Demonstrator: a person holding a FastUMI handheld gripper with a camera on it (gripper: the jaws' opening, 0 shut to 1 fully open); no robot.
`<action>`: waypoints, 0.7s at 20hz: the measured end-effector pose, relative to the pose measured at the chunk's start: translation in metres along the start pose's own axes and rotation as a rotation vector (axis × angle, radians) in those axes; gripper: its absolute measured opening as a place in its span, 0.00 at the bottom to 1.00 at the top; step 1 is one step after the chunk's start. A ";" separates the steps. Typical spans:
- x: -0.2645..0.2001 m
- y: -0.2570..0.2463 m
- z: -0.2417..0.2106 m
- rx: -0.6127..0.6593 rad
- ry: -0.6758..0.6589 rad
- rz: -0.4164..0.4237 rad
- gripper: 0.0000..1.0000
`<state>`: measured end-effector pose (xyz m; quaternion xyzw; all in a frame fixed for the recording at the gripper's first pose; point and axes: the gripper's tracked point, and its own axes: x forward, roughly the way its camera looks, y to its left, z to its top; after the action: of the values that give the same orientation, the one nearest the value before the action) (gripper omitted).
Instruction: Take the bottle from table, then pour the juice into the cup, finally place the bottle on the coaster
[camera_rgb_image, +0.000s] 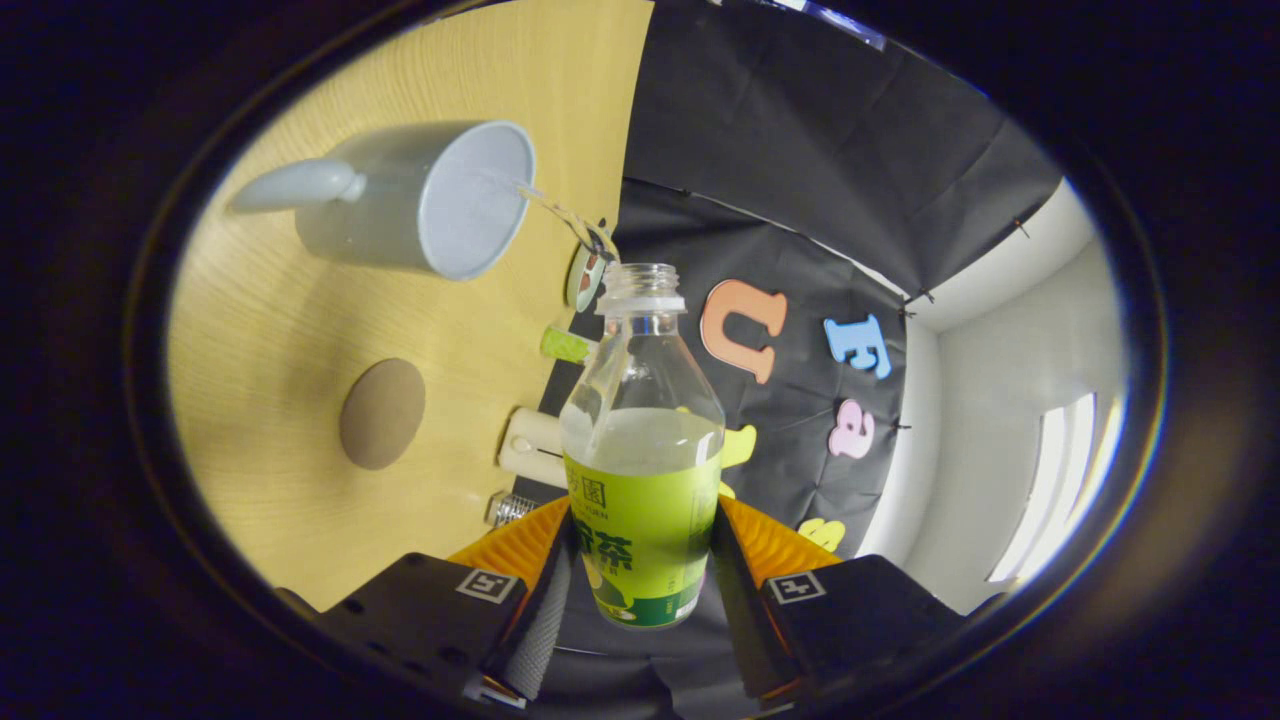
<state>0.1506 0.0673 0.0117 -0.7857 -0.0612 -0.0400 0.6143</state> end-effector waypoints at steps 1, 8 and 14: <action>-0.001 0.000 0.000 -0.003 0.000 -0.001 0.76; 0.001 -0.005 0.000 -0.031 -0.003 -0.021 0.76; 0.001 -0.010 0.001 -0.055 -0.003 -0.032 0.76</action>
<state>0.1497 0.0703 0.0210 -0.8012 -0.0738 -0.0503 0.5918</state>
